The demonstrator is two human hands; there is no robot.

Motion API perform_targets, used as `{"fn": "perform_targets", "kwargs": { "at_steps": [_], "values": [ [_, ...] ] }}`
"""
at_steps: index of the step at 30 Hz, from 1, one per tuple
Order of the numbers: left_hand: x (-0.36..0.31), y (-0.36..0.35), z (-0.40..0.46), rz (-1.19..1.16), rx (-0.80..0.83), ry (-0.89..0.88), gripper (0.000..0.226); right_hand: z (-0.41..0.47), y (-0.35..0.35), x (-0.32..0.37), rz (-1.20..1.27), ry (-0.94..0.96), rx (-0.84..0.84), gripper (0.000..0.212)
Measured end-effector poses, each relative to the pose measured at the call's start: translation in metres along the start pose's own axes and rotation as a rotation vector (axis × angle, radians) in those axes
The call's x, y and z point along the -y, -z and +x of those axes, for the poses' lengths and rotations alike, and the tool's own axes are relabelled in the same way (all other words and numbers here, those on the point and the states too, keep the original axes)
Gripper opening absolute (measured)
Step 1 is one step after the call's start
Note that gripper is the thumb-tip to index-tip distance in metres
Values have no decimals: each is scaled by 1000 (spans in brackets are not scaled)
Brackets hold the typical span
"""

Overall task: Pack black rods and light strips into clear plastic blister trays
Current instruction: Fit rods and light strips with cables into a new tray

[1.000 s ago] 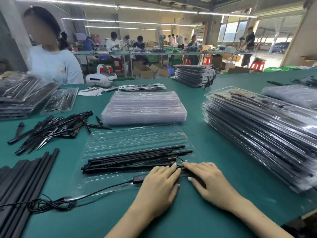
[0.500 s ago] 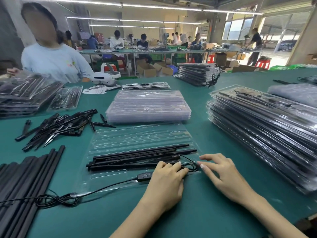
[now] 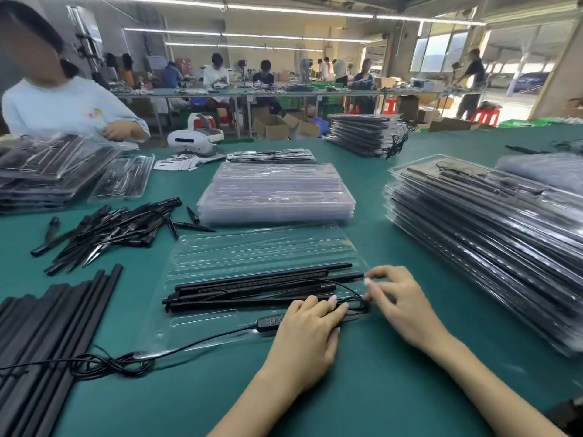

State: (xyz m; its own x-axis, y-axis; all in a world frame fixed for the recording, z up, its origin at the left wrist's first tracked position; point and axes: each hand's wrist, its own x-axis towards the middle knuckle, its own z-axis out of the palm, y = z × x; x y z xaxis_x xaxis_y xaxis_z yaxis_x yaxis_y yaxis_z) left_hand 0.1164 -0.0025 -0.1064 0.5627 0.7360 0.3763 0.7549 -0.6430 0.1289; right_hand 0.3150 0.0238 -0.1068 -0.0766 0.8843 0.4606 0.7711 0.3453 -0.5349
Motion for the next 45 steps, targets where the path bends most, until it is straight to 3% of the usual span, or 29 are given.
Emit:
{"fn": "perform_targets", "kwargs": {
  "at_steps": [6, 36, 39, 42, 45],
  "values": [
    [10, -5, 1, -166, 49, 97, 46, 27, -15, -1, 334, -309, -81, 26],
    [12, -9, 1, -195, 77, 126, 49, 22, -16, -7, 336, -320, -133, 26],
    [11, -9, 0, -192, 74, 118, 48, 22, -18, -7, 272, -256, -56, 18],
    [11, -9, 0, -190, 72, 117, 48, 27, -24, -12, 100, -167, 135, 34],
    [12, -9, 1, -184, 78, 121, 48, 39, -21, -14, 120, -242, 276, 50]
  ]
}}
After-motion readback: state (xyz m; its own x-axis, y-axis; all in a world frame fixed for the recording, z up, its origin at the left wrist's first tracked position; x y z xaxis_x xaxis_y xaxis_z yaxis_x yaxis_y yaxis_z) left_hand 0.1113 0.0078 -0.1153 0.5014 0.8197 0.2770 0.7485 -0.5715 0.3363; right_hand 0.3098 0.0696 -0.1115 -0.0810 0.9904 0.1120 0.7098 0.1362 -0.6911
